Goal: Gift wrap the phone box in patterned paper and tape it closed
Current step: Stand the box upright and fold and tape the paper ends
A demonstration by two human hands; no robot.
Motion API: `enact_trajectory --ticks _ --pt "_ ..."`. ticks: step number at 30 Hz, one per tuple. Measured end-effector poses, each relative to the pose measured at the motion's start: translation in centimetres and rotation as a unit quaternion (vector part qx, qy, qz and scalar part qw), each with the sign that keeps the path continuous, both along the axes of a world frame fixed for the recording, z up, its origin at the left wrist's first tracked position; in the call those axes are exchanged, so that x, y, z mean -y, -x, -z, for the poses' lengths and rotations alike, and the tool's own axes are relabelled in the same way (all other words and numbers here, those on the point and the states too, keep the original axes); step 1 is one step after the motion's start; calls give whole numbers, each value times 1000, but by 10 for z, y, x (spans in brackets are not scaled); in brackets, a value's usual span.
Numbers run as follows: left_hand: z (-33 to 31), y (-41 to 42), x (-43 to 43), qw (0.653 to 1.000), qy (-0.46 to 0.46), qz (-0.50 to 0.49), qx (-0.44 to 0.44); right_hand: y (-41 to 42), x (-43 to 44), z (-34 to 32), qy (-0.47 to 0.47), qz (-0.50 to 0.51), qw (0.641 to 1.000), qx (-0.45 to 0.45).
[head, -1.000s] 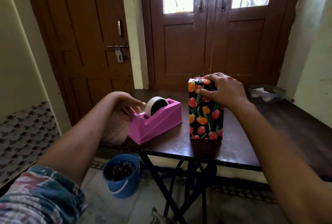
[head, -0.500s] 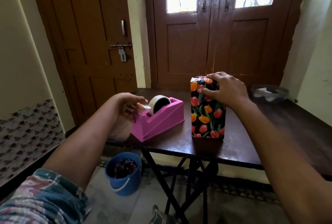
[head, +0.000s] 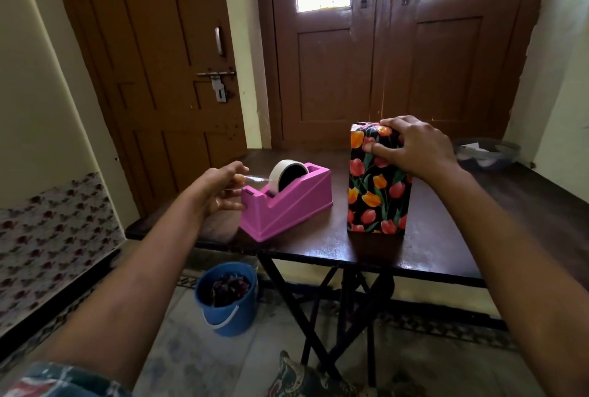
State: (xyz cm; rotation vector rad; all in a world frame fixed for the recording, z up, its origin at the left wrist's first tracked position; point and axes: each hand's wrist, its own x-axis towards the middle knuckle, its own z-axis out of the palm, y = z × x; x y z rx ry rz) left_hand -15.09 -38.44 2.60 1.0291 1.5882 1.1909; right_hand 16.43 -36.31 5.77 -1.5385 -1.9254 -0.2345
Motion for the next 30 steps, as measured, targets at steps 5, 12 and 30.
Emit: enact_trajectory --ticks 5,12,30 --pt "9 3 3 999 -29 -3 22 -4 -1 2 3 9 1000 0" --pt "17 12 4 997 -50 13 65 -1 -1 1 3 11 1000 1" --pt "34 21 10 986 -53 32 157 0 2 2 -8 18 1000 -9"
